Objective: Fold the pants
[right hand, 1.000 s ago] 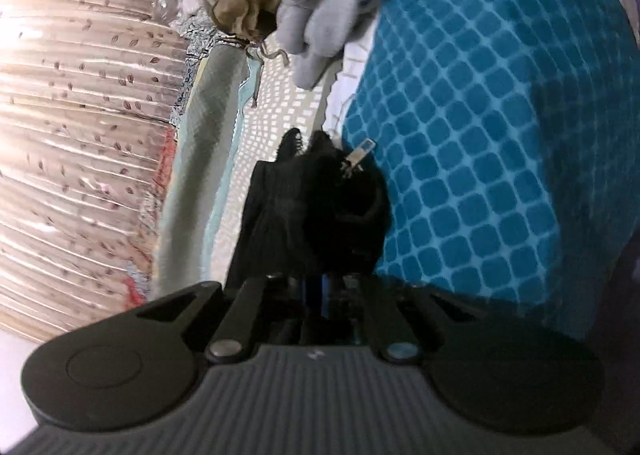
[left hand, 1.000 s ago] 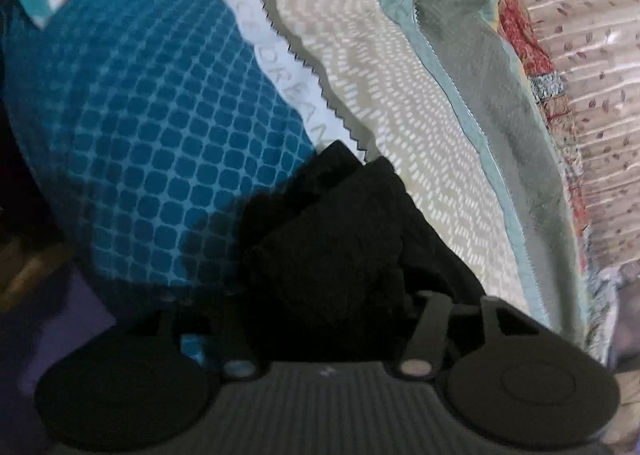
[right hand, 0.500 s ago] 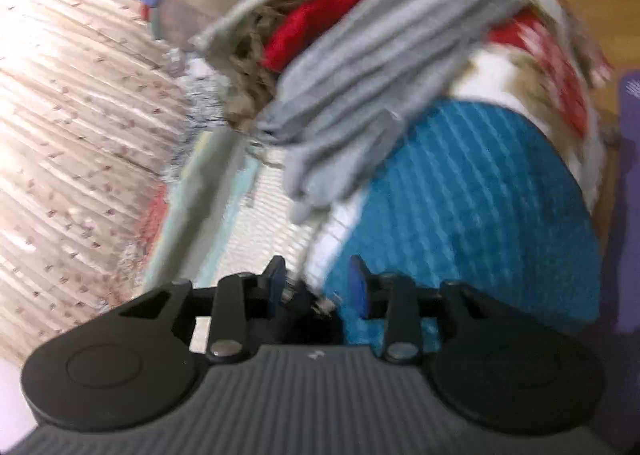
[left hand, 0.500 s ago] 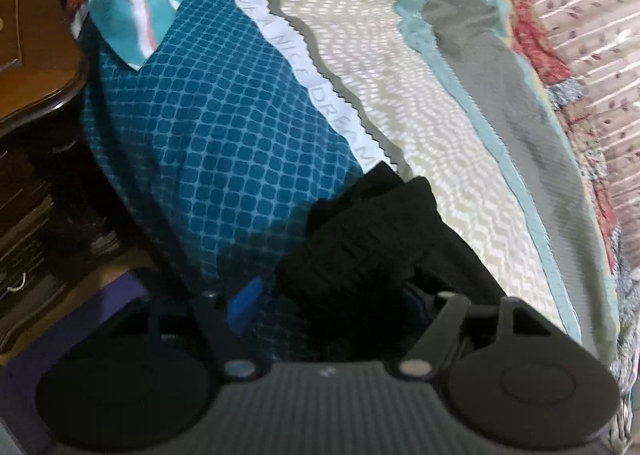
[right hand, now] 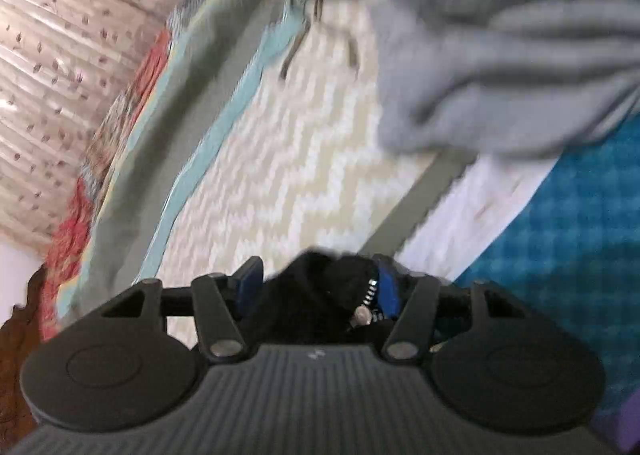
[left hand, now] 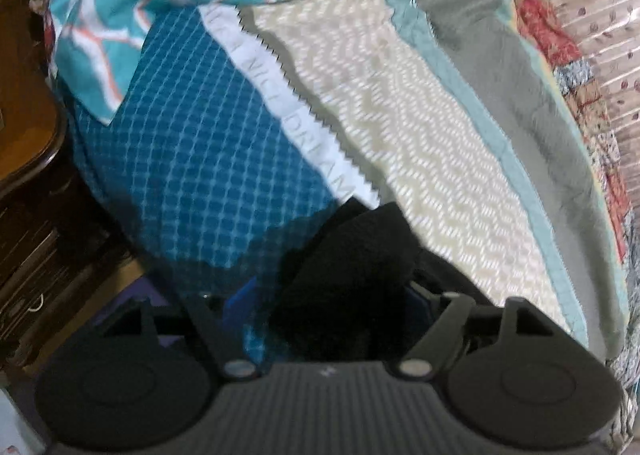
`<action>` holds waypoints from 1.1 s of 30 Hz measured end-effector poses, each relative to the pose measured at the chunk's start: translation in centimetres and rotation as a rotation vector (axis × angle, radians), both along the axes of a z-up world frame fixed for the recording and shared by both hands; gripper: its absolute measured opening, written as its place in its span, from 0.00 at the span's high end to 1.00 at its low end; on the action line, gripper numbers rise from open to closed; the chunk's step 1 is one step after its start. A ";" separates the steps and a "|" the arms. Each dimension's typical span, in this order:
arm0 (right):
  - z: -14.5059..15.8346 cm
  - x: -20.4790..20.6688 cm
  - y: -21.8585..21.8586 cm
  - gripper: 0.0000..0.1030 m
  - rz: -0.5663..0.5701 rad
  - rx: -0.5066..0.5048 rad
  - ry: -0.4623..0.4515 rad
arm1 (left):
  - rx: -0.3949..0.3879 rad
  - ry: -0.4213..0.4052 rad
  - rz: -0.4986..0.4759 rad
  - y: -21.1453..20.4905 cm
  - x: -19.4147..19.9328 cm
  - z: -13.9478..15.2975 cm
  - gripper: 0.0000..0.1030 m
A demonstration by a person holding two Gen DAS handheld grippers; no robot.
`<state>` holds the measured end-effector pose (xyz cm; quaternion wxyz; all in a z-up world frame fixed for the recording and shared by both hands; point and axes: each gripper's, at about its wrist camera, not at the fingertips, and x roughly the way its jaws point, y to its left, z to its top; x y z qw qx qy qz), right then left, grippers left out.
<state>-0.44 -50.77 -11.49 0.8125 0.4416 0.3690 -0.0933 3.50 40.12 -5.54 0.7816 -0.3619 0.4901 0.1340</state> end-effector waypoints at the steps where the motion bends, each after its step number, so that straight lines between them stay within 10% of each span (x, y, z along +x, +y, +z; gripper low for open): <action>1: 0.4 -0.1 0.6 0.71 0.022 -0.028 -0.006 | 0.005 0.009 -0.008 -0.2 -0.2 -0.3 0.20; 6: 4.6 -3.6 1.7 0.83 0.033 -0.104 -0.454 | 0.014 0.005 -0.005 -0.9 -0.4 -1.0 0.17; 12: 0.2 -0.8 1.2 0.74 -0.110 -0.243 -0.062 | 0.073 0.041 -0.013 -2.4 0.0 -1.6 0.10; 17: 0.1 -8.0 -0.3 0.58 -0.296 0.016 -0.304 | 0.102 0.021 -0.057 -2.7 -1.4 -0.8 0.04; 25: -0.2 -11.0 1.3 0.59 -0.249 0.000 -0.234 | 0.079 0.033 -0.039 -2.5 -0.8 -2.1 0.04; 29: 0.3 -9.2 2.4 0.86 -0.226 -0.088 -0.180 | 0.070 0.046 -0.034 -2.3 -1.1 -2.7 0.04; 33: 3.5 -10.3 3.2 0.88 -0.240 -0.149 -0.272 | 0.054 0.045 -0.029 -1.2 -2.4 -2.6 0.03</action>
